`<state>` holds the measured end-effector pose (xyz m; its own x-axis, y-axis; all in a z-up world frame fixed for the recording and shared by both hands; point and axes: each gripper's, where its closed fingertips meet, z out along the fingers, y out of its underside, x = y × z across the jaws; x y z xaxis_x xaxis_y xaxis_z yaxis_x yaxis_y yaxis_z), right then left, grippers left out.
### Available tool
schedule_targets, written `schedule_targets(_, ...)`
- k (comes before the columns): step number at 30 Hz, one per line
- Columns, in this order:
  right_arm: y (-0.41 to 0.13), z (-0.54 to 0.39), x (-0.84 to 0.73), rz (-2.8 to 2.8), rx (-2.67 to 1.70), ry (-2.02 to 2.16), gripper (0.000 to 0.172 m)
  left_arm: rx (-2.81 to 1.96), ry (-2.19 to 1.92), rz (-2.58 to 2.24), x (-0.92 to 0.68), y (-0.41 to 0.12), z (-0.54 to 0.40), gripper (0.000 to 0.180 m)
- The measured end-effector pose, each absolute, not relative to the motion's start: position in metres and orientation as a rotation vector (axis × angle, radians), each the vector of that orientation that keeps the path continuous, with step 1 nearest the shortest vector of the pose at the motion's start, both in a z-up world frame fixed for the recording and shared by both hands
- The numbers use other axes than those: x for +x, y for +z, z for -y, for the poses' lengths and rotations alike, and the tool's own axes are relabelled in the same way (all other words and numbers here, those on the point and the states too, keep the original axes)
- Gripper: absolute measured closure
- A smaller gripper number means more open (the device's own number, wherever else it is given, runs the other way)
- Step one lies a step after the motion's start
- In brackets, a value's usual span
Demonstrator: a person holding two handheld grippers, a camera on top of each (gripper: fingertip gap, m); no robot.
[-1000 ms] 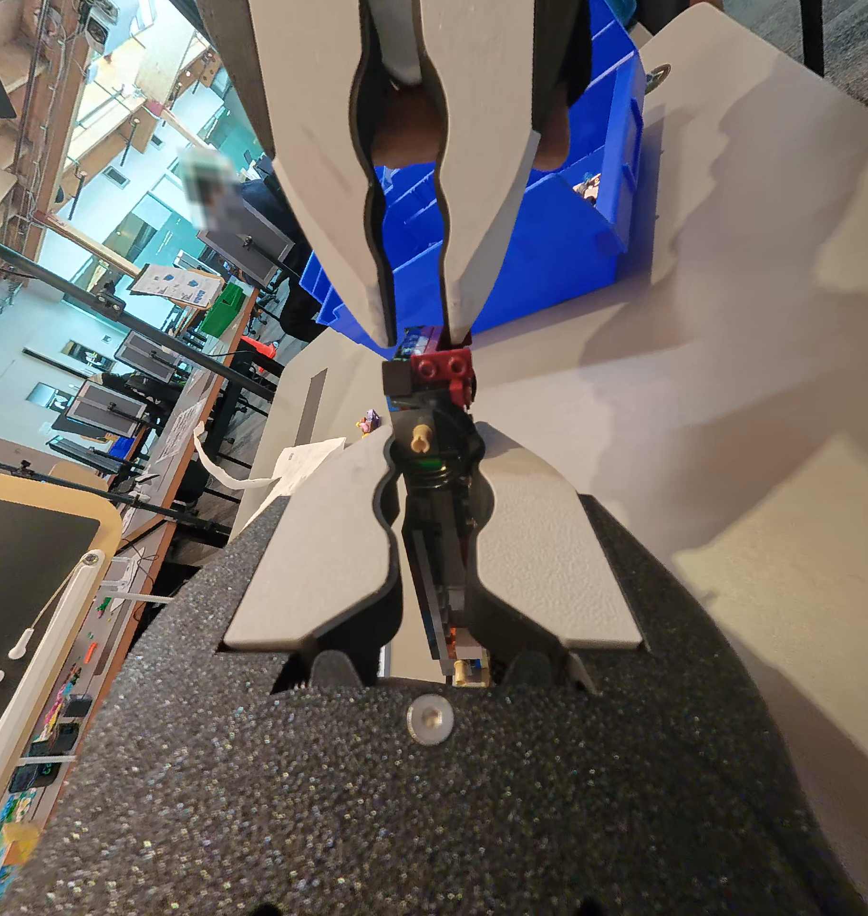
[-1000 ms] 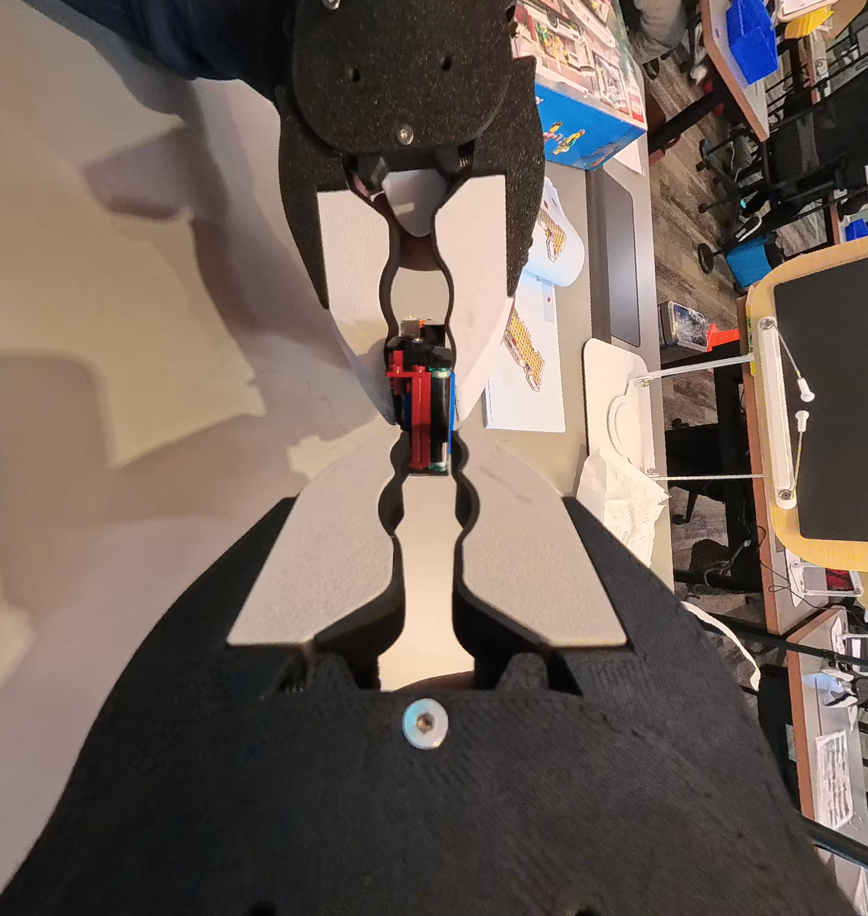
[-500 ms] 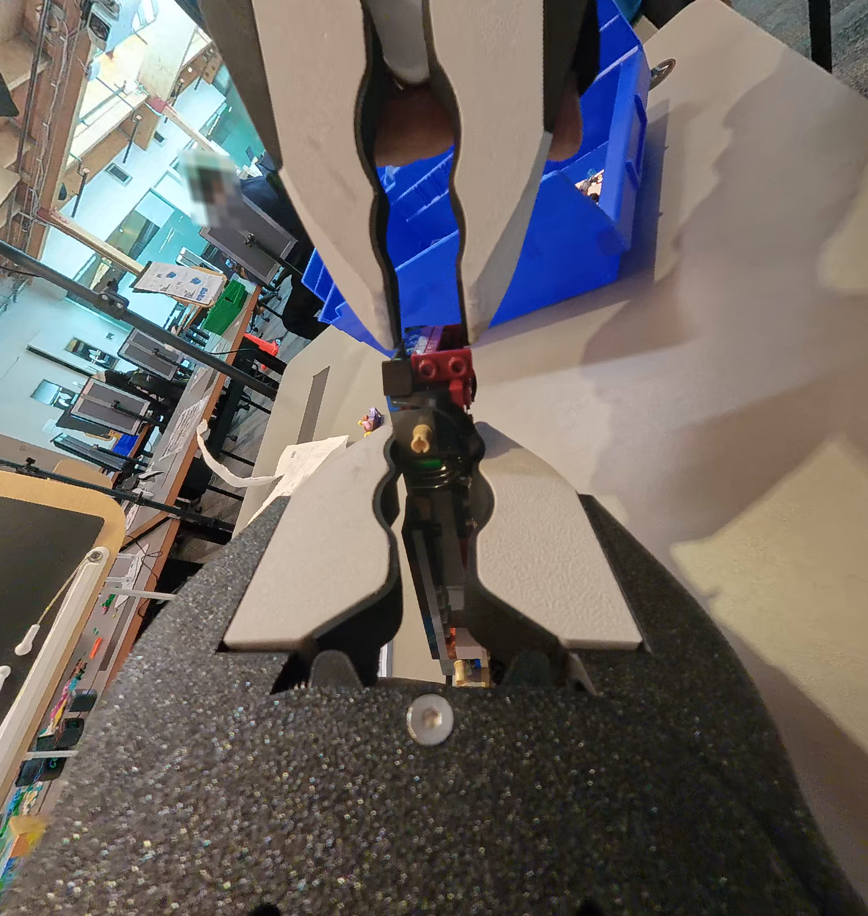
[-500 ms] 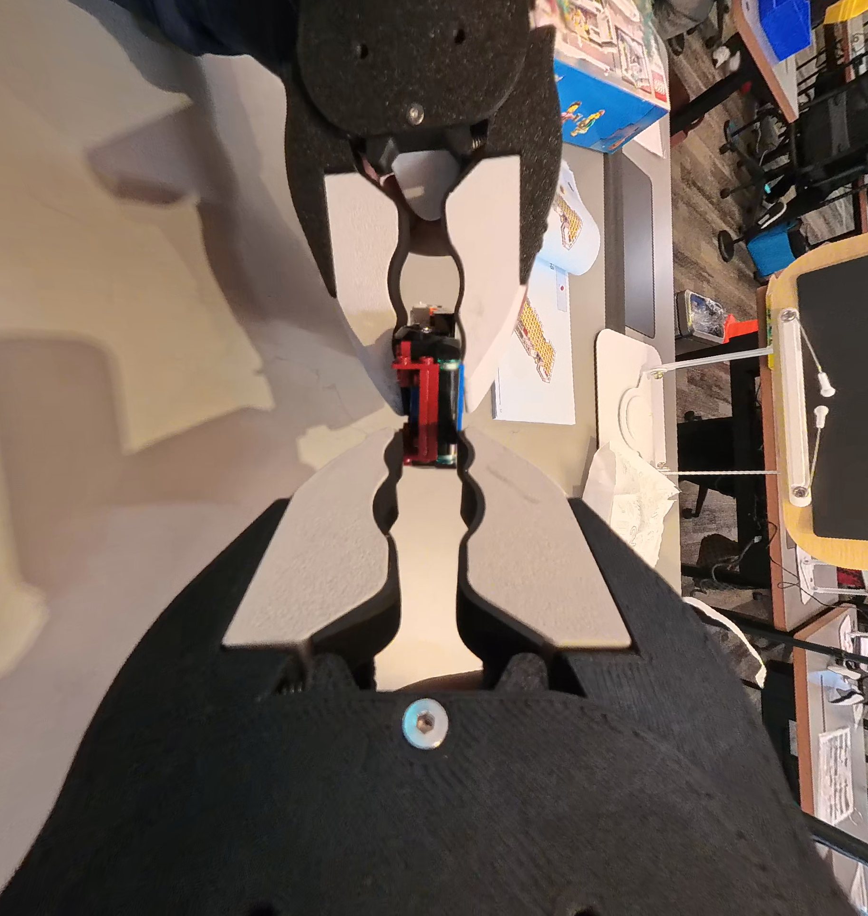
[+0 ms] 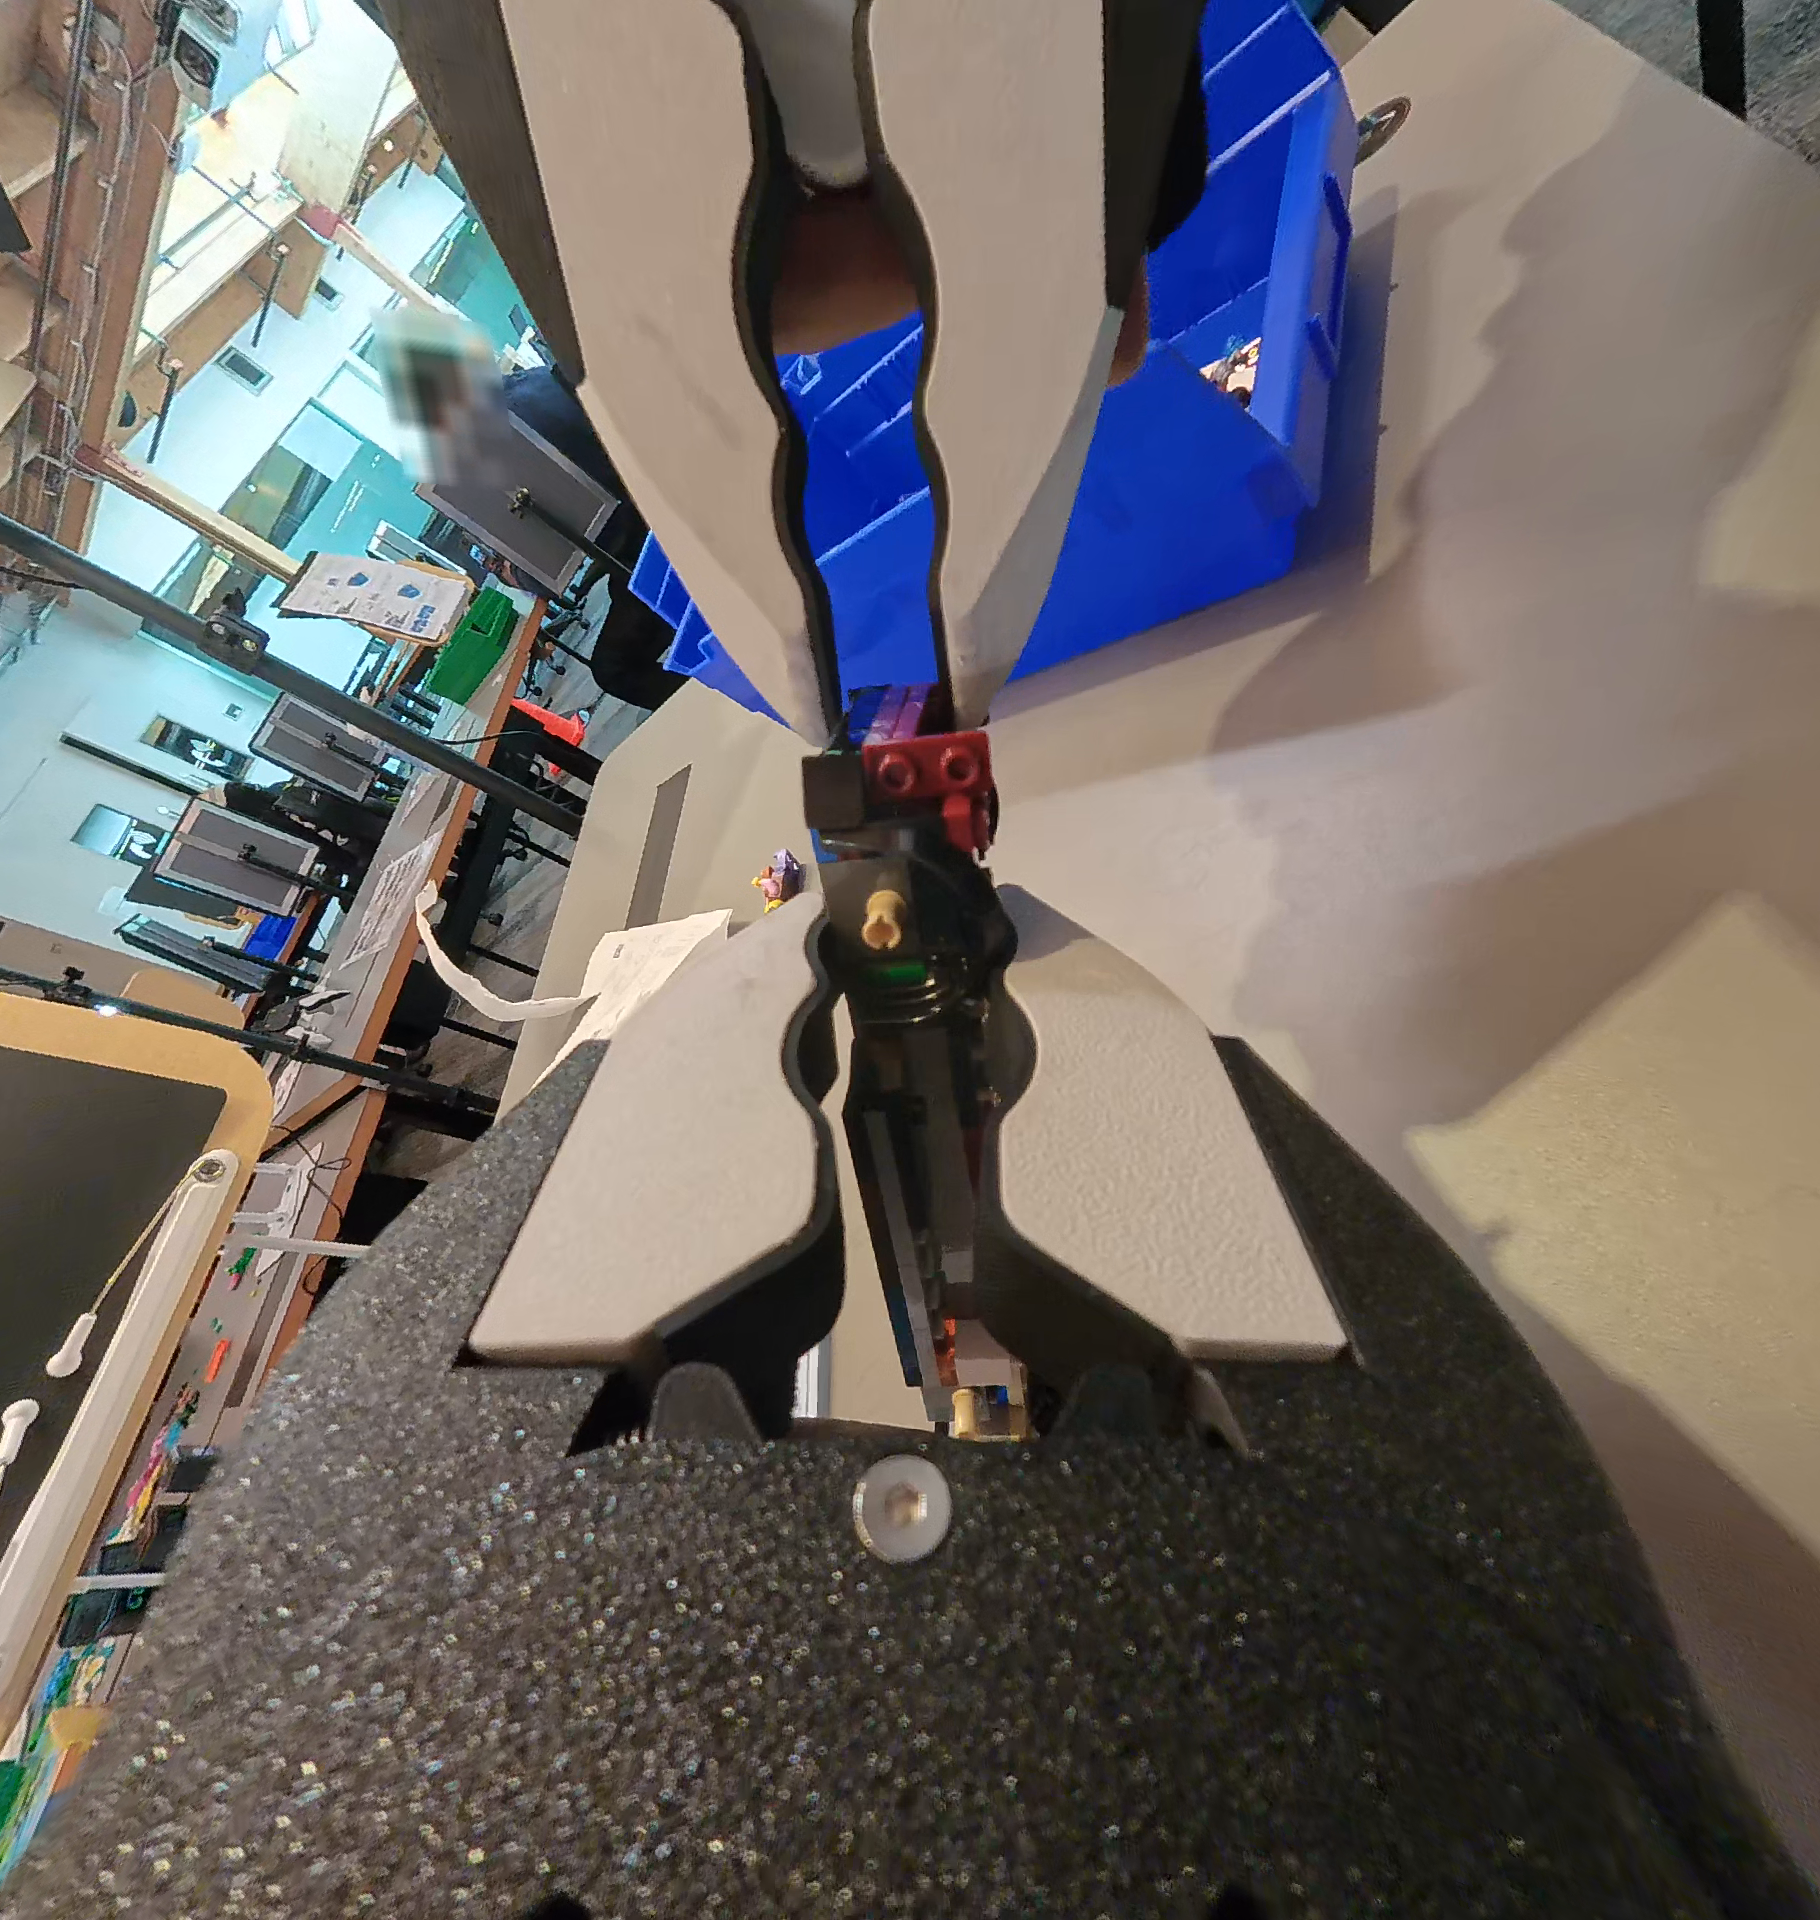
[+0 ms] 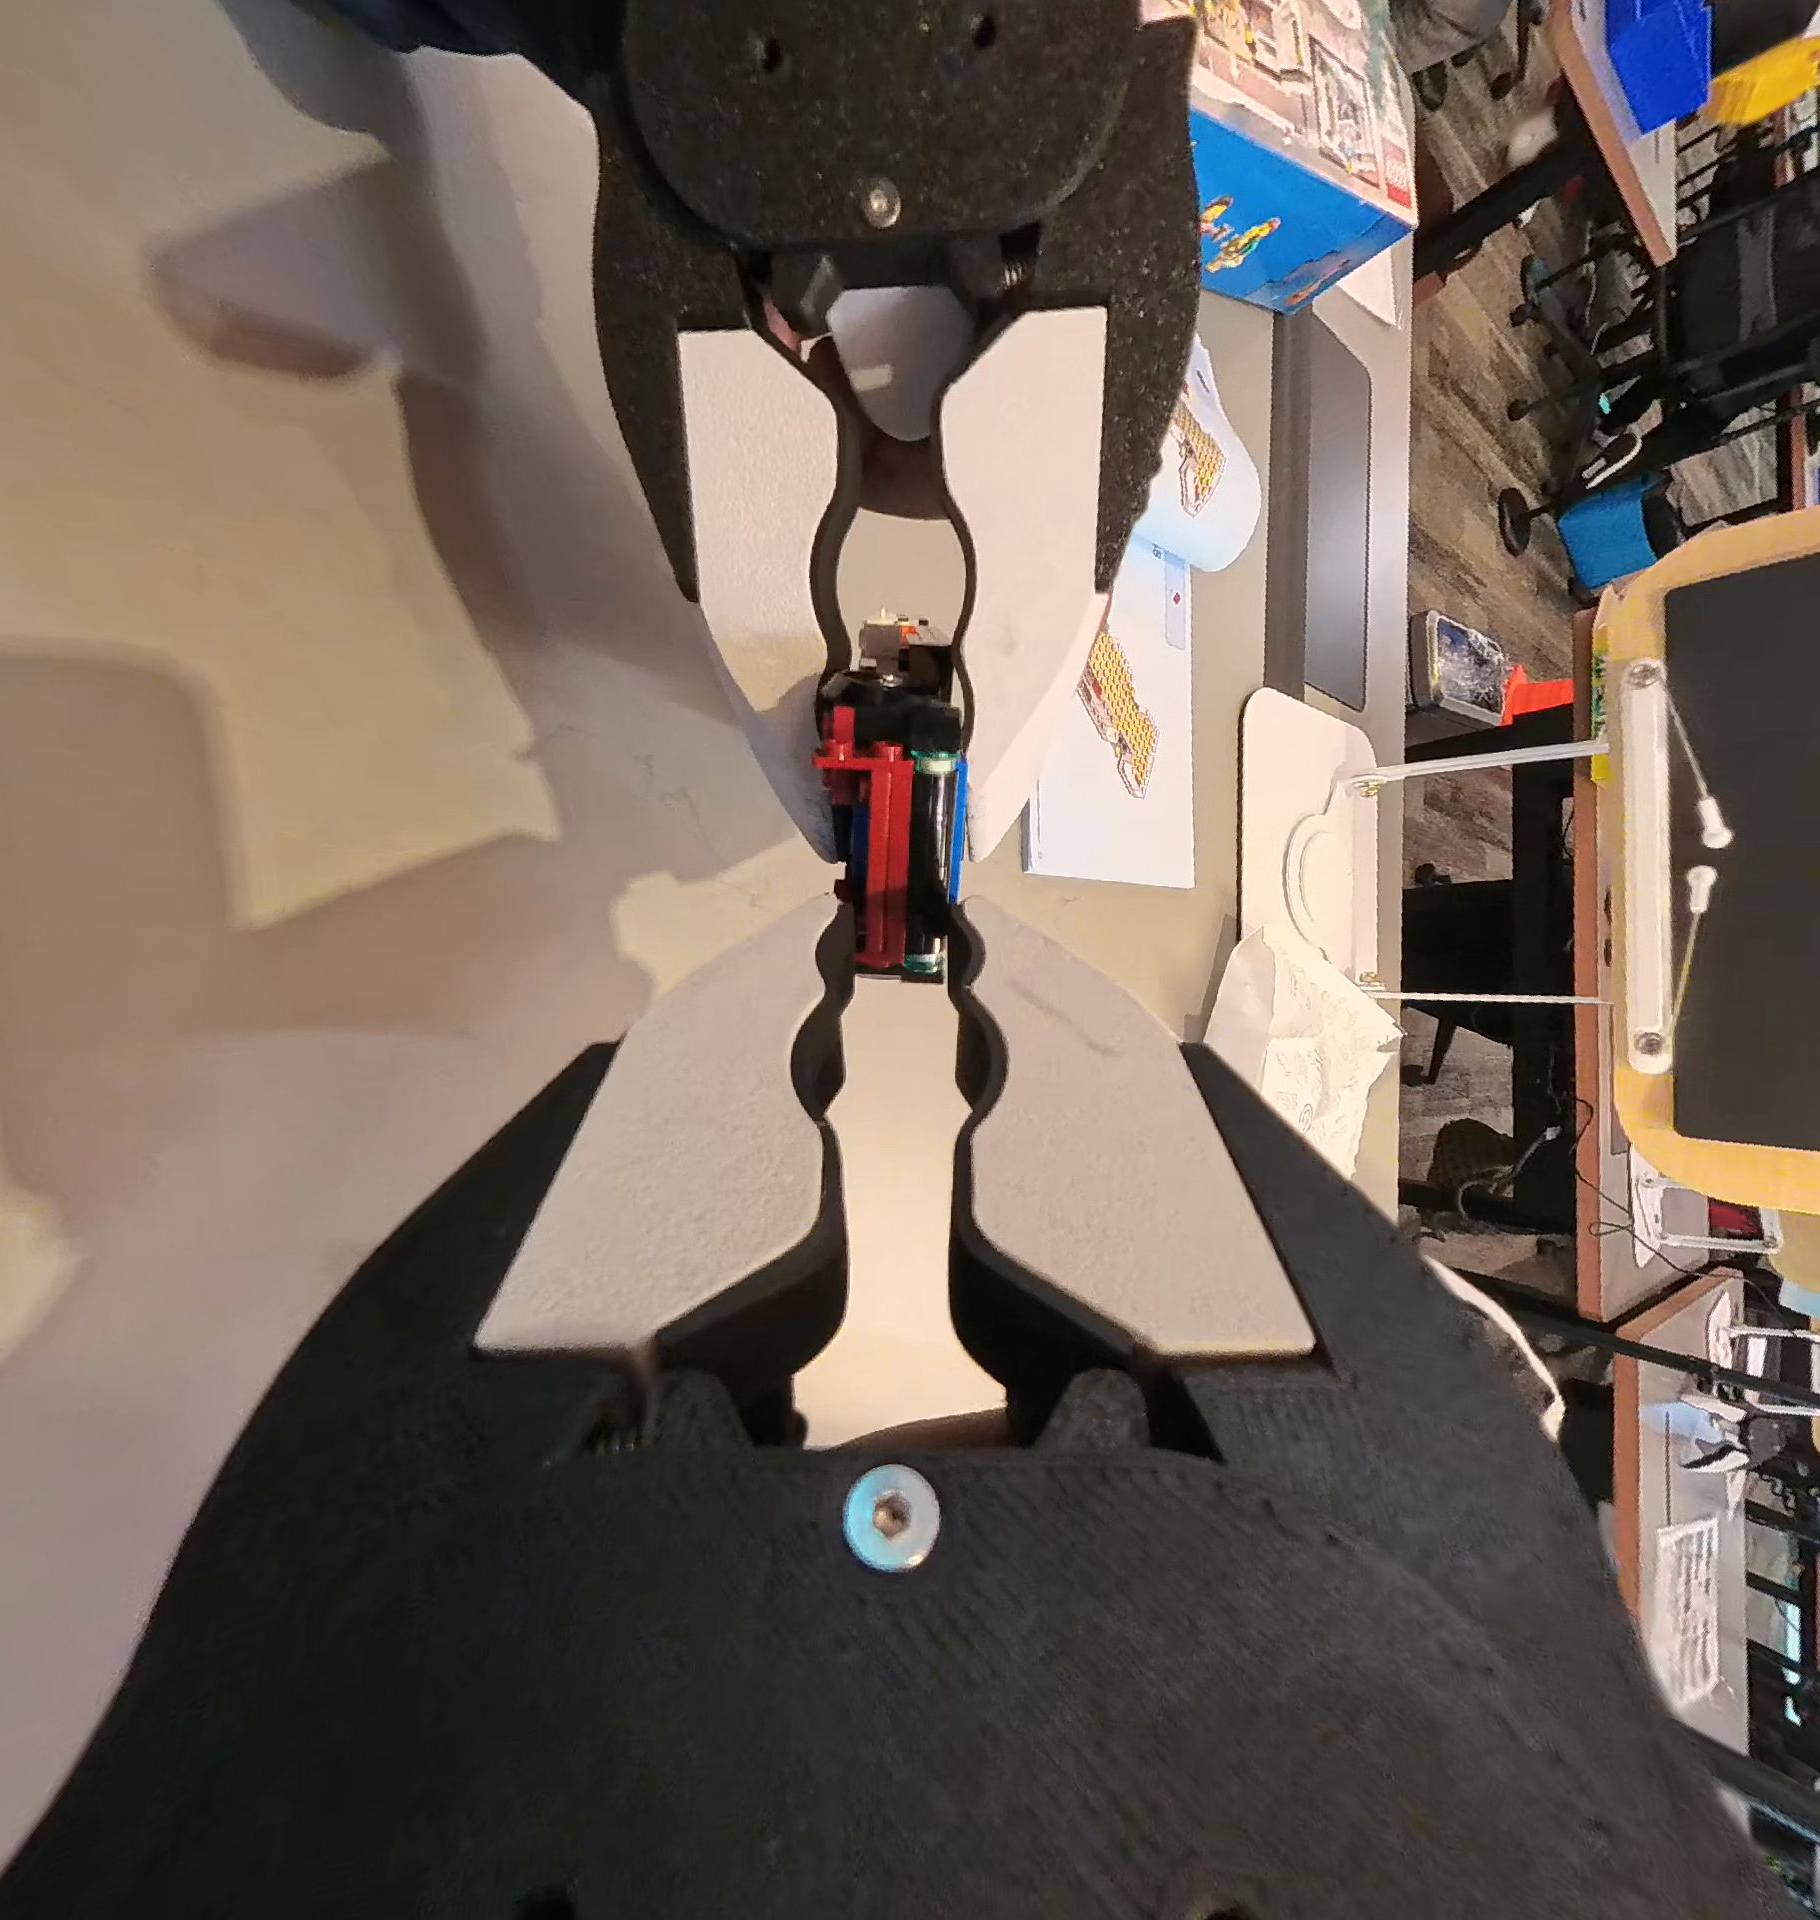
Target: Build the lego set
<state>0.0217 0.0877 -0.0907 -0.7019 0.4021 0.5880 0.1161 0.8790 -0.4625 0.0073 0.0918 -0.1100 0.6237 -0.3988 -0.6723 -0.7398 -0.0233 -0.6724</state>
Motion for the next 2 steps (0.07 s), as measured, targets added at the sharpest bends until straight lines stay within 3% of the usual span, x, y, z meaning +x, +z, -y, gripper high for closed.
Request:
schedule_targets(1,-0.091,-0.0876,0.0218,2.326,-0.362,0.509,0.155,-1.642,0.353,-0.957,0.0075,-0.1104,-0.0918,0.156)
schedule_targets(2,-0.0912,-0.0877,0.0216,2.327,-0.357,0.502,0.155,-1.643,0.355,-0.955,0.0072,-0.1103,-0.0919,0.156)
